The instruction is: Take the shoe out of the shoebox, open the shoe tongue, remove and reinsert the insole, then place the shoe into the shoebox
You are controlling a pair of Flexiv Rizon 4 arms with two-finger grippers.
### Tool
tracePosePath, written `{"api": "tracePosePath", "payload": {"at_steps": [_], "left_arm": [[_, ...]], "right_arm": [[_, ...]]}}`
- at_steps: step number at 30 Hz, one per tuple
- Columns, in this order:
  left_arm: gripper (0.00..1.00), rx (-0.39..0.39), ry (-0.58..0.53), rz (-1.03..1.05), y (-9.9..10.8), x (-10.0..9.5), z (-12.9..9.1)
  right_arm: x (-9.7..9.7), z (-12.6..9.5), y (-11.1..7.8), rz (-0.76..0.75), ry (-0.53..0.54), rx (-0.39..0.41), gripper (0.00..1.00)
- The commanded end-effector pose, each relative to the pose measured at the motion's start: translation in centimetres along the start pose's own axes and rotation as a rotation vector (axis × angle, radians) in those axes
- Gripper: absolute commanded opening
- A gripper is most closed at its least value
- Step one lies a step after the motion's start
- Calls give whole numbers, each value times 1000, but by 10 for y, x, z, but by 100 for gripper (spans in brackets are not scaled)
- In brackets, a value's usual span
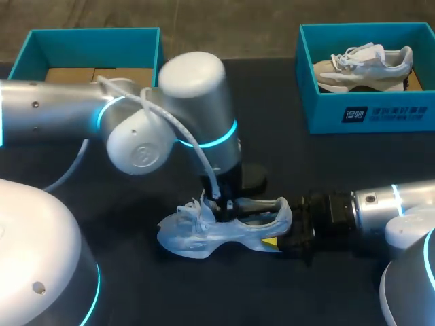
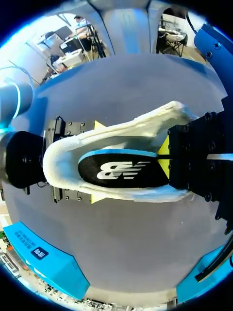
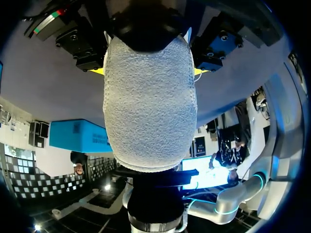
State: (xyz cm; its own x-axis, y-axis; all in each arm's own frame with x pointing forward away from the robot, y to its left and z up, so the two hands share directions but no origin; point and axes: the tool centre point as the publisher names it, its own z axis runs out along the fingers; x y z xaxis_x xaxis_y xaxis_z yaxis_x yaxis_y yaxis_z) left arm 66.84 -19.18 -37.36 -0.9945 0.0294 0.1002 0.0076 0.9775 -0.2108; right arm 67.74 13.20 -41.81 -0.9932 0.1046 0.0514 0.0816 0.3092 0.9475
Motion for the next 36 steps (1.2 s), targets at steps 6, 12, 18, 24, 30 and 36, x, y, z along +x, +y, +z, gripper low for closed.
{"api": "tracePosePath", "payload": {"at_steps": [6,12,18,24,30,36], "left_arm": [[0,199,73,42,9,2,-13],[0,251,108,81,5,7,-20],[0,291,148,110,1,9,-22],[0,316,165,121,-6,8,-23],[0,293,143,93,-13,4,-20],[39,296,81,59,-15,3,-22]], "right_arm": [[1,1,0,0,-1,3,0],[1,1,0,0,-1,3,0],[1,1,0,0,-1,3,0],[1,1,0,0,-1,3,0],[1,1,0,0,-1,3,0],[1,1,0,0,-1,3,0]]}}
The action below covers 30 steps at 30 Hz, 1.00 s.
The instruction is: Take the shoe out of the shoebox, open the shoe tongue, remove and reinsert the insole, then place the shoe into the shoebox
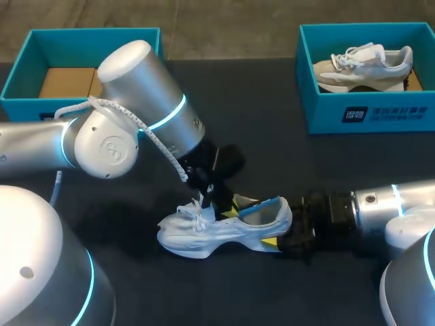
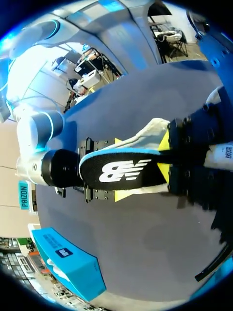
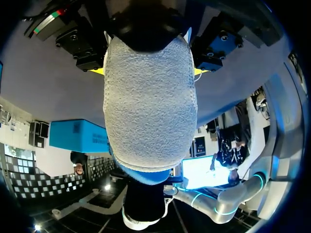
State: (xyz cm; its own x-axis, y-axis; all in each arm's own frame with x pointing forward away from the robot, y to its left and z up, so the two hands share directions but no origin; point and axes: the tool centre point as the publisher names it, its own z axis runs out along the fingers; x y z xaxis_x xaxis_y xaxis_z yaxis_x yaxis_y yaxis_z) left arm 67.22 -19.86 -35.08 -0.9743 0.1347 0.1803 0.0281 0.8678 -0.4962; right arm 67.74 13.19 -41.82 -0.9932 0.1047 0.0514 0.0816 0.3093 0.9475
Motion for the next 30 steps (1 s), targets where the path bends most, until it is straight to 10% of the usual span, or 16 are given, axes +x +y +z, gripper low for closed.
{"api": "tracePosePath", "payload": {"at_steps": [1,30], "left_arm": [[42,-2,-39,-6,-5,5,0],[49,-76,-435,10,-41,30,-14]], "right_arm": [[1,1,0,0,-1,3,0],[1,1,0,0,-1,3,0]]}}
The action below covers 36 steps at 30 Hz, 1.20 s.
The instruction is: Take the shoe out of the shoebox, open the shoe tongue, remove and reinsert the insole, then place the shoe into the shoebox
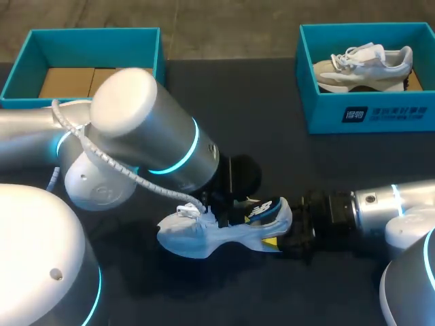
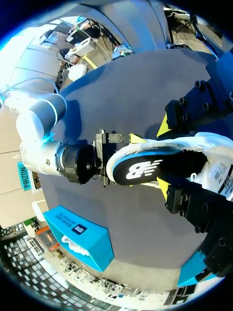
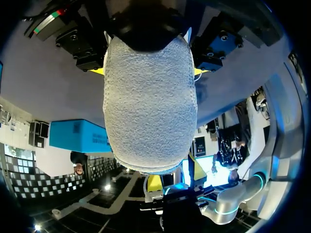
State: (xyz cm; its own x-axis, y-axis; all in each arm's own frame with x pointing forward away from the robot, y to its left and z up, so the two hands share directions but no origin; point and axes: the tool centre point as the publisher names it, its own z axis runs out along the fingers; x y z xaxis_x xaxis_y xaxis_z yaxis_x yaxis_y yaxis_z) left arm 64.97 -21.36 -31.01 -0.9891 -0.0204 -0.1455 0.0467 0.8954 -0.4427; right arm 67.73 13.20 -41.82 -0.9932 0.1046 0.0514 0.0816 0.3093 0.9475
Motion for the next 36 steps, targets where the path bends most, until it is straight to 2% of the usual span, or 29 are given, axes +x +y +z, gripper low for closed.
{"api": "tracePosePath", "payload": {"at_steps": [1,4,11,18,36], "left_arm": [[49,-27,-90,-8,-8,5,8],[55,-55,-113,-19,-10,4,11],[56,-79,-157,-31,-14,3,15],[50,-110,-194,-29,-19,3,23],[43,-143,-225,-66,-16,-2,39]], "right_arm": [[1,1,0,0,-1,3,0],[1,1,0,0,-1,3,0],[1,1,0,0,-1,3,0],[1,1,0,0,-1,3,0],[1,1,0,0,-1,3,0]]}}
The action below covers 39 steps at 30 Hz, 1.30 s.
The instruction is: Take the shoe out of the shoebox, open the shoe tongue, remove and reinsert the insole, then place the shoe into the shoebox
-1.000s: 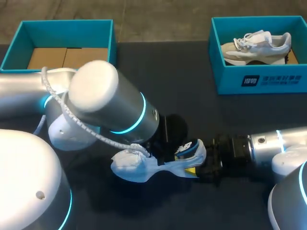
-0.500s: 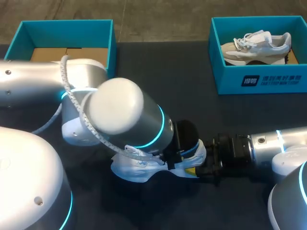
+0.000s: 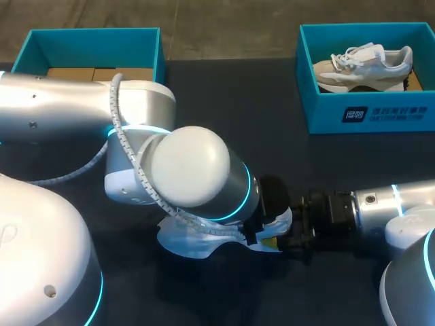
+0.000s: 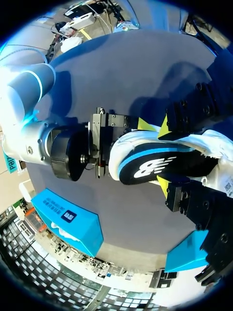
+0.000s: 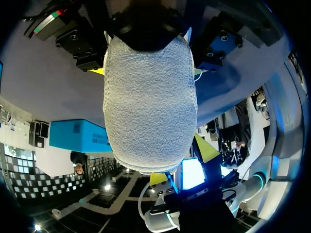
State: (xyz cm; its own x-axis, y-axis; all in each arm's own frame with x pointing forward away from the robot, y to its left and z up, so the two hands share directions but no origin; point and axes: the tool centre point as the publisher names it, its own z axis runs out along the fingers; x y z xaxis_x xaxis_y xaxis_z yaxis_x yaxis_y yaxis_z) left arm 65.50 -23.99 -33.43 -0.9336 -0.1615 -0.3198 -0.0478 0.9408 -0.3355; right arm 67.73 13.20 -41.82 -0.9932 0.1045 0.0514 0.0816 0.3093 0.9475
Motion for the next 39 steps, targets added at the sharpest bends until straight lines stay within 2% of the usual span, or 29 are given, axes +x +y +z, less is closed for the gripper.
{"api": "tracePosePath", "payload": {"at_steps": [1,4,7,9,11,21,28,37,38,39], "left_arm": [[43,-8,-3,-4,-4,1,5],[41,-13,-6,-5,-5,0,7],[31,-18,-3,-11,-5,-3,10],[19,-20,-2,-16,-4,-4,10],[0,-20,-1,-19,-4,-5,10],[0,-4,5,-29,-2,-8,8],[0,25,5,-10,-10,-5,-2],[0,42,-4,1,-16,-8,-3],[2,44,-7,3,-17,-7,-3],[9,46,-9,5,-18,-6,-3]], "right_arm": [[1,1,0,0,-1,3,0],[1,1,0,0,-1,3,0],[1,1,0,0,-1,3,0],[1,1,0,0,-1,3,0],[1,1,0,0,-1,3,0],[1,1,0,0,-1,3,0],[1,1,0,0,-1,3,0],[1,1,0,0,-1,3,0],[1,1,0,0,-1,3,0],[1,1,0,0,-1,3,0]]}}
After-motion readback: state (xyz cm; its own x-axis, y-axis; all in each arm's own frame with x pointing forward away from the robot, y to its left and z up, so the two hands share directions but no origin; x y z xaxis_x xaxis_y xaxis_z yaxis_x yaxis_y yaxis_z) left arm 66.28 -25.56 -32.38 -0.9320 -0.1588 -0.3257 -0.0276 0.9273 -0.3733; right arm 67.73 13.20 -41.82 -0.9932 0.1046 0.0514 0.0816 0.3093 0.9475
